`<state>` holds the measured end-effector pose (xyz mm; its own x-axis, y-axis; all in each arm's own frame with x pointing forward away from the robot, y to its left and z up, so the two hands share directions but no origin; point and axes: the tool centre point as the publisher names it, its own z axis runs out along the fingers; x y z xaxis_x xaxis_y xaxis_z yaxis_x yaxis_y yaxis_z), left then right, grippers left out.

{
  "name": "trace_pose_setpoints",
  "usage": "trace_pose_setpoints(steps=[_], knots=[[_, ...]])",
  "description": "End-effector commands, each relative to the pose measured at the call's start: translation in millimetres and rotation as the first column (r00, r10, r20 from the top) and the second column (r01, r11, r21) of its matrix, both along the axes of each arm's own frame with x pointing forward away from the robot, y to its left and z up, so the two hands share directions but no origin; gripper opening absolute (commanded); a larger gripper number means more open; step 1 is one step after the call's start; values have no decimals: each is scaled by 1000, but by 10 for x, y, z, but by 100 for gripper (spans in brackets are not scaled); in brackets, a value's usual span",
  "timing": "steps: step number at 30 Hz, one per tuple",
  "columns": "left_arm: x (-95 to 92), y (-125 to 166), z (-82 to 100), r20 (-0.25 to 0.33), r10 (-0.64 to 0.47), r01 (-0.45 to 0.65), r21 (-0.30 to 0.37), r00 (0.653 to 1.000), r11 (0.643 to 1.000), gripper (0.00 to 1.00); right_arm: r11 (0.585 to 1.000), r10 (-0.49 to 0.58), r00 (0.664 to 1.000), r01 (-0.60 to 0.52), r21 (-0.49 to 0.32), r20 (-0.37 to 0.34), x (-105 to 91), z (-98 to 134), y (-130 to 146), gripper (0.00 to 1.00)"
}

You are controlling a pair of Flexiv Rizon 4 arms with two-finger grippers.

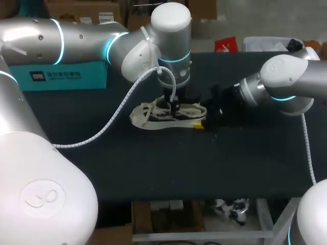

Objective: Open the shoe tongue, take the insole out of the shoe, put the insole back into the shoe, and pack the shoe into the shoebox

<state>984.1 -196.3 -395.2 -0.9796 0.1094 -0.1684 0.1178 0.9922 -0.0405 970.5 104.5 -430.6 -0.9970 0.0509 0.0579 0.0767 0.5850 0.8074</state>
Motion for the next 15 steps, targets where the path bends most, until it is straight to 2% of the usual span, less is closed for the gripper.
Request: trace_pose_setpoints(steps=[1,4,8,15], knots=[[430,-149,-737,-11,-6,6,-49,1000,999,0,1000,7,1000,-7,4,-1,-28,-65,36,0],[386,-156,-439,-58,-29,22,-121,998,992,0,1000,7,1000,-7,4,-1,-28,-65,36,0],[303,-168,-97,-74,-45,31,-191,996,981,0,1000,7,1000,-7,4,-1,-28,-65,36,0],[183,-150,334,-92,-69,42,-274,993,961,0,1000,7,1000,-7,4,-1,-28,-65,36,0]])
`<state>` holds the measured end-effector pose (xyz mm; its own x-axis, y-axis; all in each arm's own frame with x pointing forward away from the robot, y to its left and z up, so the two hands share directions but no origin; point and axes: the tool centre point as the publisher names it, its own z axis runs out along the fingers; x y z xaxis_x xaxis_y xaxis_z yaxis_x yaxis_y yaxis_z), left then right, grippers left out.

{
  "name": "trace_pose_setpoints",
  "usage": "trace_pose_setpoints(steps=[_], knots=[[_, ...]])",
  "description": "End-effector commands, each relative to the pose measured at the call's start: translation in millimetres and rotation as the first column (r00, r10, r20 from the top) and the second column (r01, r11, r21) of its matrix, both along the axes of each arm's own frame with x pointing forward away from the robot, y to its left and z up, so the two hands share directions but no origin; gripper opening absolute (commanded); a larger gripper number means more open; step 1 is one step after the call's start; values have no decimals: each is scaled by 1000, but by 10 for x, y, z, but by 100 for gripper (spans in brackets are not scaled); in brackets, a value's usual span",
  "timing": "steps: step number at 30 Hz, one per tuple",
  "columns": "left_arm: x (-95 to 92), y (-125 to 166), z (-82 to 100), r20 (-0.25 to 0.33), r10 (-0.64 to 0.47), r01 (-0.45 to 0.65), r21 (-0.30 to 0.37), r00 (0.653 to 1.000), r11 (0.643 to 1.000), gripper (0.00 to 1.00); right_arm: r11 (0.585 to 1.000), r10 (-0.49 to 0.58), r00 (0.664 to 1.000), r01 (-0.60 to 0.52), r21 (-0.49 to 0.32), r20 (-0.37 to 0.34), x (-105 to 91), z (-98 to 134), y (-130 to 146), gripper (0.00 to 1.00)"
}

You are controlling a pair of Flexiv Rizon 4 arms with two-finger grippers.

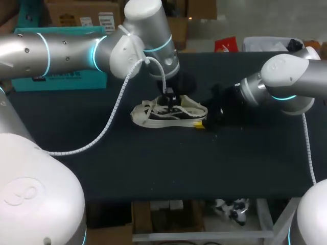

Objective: Open the shoe tongue, take the insole out of the shoe, put the insole back into the shoe, and pack the shoe into the shoebox

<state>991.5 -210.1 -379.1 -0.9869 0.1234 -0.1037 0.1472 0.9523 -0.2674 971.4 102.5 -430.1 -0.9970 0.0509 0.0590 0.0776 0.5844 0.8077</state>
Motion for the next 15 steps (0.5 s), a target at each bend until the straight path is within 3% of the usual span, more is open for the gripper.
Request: trace_pose_setpoints(steps=[1,8,15], knots=[[92,-13,221,-14,-17,16,-65,1000,998,0,1000,7,1000,-7,3,0,-37,-70,56,0],[-49,-41,433,-22,-50,48,-99,998,994,0,1000,7,1000,-7,3,0,-37,-70,56,0],[-143,-78,475,-33,-64,60,-110,997,992,0,1000,7,1000,-7,3,0,-37,-70,56,0]])
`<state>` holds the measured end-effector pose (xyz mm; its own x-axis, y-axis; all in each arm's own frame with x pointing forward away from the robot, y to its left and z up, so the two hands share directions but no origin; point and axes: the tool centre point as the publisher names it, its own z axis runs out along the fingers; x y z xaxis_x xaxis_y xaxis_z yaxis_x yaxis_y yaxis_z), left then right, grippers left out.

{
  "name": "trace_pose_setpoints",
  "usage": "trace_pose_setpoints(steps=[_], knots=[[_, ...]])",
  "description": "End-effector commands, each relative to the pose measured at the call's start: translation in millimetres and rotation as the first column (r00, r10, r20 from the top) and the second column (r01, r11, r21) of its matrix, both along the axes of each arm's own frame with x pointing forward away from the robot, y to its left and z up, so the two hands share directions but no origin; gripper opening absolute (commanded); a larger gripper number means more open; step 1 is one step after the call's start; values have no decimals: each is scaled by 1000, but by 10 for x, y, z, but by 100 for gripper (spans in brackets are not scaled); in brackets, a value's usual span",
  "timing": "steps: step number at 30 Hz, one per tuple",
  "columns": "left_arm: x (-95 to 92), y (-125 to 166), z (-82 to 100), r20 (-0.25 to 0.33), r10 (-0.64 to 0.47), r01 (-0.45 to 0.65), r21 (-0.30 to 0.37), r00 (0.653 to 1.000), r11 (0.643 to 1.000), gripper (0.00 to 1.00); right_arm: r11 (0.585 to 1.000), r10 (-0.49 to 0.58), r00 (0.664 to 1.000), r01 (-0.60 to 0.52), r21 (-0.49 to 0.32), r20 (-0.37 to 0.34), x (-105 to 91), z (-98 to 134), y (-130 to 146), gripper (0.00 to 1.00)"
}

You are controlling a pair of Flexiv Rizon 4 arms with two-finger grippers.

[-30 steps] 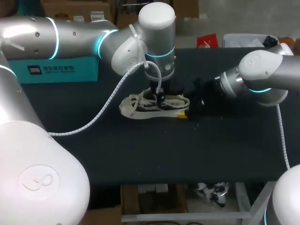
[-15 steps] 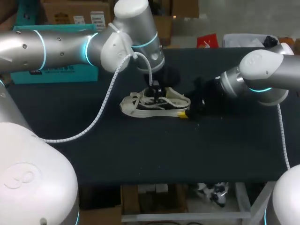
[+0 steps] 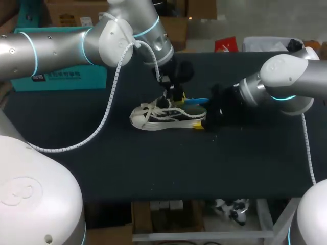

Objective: Open the shoe tongue, take the insole out of the shoe, put the insole back into the shoe, and pack the shoe into the shoebox

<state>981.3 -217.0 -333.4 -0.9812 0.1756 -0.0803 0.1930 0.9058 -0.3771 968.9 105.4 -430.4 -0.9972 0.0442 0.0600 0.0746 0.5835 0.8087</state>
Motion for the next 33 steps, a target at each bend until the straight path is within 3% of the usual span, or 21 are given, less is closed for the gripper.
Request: trace_pose_setpoints(steps=[1,6,9,11,15,33], knots=[[-51,-12,20,4,1,-1,2,1000,1000,0,1000,1,1000,-1,2,1,-12,-67,27,0],[-82,1,111,17,19,-19,-17,1000,1000,0,1000,1,1000,-1,2,1,-12,-67,27,0],[-112,0,163,43,40,-39,-20,998,999,29,1000,1,1000,-1,2,1,-12,-67,27,0],[-124,-9,182,59,53,-52,-15,997,999,38,1000,1,1000,-1,2,1,-12,-67,27,0],[-134,-44,156,73,75,-75,-1,995,997,43,1000,1,1000,-1,2,1,-12,-67,27,0],[-300,-199,156,125,125,-123,-21,984,992,34,1000,1,1000,-1,2,1,-12,-67,27,0]])
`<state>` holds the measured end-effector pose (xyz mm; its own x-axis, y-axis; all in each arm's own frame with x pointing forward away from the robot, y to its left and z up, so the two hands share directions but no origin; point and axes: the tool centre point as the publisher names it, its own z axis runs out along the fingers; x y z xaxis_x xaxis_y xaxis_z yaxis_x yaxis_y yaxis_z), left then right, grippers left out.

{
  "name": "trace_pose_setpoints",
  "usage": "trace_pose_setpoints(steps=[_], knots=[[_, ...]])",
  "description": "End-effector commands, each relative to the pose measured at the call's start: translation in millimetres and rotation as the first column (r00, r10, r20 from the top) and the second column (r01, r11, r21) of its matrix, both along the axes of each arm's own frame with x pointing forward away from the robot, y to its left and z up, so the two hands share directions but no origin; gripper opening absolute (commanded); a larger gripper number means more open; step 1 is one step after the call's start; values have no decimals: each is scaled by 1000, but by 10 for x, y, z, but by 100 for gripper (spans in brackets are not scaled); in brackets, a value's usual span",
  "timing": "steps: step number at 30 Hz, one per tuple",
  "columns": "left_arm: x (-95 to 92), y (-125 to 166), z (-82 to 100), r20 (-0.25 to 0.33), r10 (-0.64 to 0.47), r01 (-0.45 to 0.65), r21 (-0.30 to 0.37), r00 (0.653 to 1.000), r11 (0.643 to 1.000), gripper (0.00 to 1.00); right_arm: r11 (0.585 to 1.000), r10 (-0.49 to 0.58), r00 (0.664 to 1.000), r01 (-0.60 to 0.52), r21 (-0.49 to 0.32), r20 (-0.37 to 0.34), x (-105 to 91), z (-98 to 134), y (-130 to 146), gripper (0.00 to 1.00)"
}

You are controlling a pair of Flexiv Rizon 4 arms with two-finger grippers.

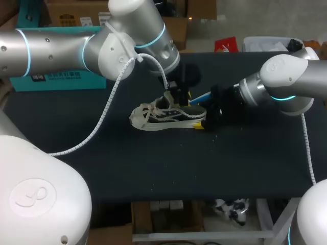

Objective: Open the shoe tongue, take the insole out of the shoe, put the insole back into the shoe, and pack the shoe into the shoebox

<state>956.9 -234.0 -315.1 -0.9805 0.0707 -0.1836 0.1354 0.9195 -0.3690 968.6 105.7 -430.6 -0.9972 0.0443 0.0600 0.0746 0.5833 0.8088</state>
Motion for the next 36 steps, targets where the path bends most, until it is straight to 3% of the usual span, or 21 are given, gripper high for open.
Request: trace_pose_setpoints(steps=[1,8,12,13,15,16,24,36], knots=[[-59,-45,-34,26,23,-23,-2,999,1000,33,1000,1,1000,-1,1,1,-9,-65,23,0],[-20,-166,-122,83,105,-107,16,991,994,33,1000,1,1000,-1,1,1,-9,-65,23,0],[73,-233,-184,69,115,-117,23,991,993,32,1000,1,1000,-1,1,1,-9,-65,23,0],[96,-246,-196,76,129,-131,25,989,991,28,1000,1,1000,-1,1,1,-9,-65,23,0],[123,-257,-200,81,150,-152,17,985,988,2,1000,1,1000,-1,1,1,-9,-65,23,0],[134,-262,-201,90,162,-164,17,983,986,0,1000,1,1000,-1,1,1,-9,-65,23,0],[194,-186,-107,96,200,-199,-17,975,980,0,1000,1,1000,-1,1,1,-9,-65,23,0],[-3,-169,307,96,109,-99,-110,989,989,0,1000,1,1000,-1,1,1,-9,-65,23,0]])
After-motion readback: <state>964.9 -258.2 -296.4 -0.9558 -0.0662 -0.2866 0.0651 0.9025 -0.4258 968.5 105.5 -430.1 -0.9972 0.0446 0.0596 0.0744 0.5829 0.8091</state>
